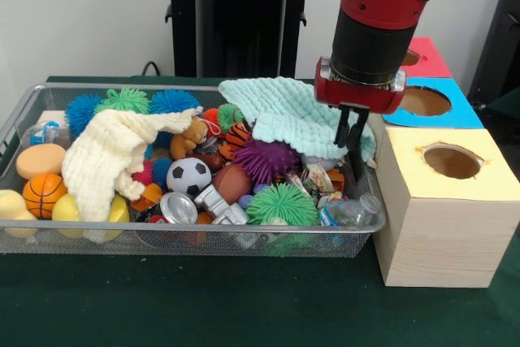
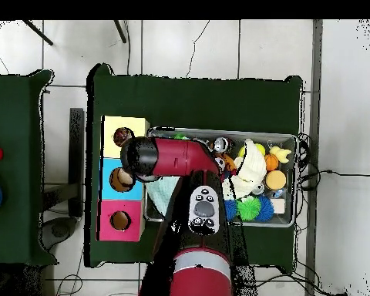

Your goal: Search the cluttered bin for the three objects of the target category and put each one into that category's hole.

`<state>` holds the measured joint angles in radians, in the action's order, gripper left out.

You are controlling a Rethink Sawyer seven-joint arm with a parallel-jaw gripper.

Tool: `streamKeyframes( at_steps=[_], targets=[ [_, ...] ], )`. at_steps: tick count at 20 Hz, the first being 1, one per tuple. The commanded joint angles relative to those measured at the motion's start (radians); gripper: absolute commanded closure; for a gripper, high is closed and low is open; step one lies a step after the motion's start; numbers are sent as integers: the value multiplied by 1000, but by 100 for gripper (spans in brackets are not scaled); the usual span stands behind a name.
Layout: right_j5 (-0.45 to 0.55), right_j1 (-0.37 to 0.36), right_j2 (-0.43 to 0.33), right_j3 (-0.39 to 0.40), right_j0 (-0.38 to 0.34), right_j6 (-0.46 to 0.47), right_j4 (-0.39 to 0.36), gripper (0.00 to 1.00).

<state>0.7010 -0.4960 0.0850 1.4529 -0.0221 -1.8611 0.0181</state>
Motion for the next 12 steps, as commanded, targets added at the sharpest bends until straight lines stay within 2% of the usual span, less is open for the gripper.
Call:
streamKeyframes(
  at_steps=[1,5,12],
  targets=[
    [40,83,-30,-88,-22,-188,49,100],
    [17,105,-41,-104,-42,-153,48,100],
    [9,137,-38,-140,-44,-153,53,100]
  ],
)
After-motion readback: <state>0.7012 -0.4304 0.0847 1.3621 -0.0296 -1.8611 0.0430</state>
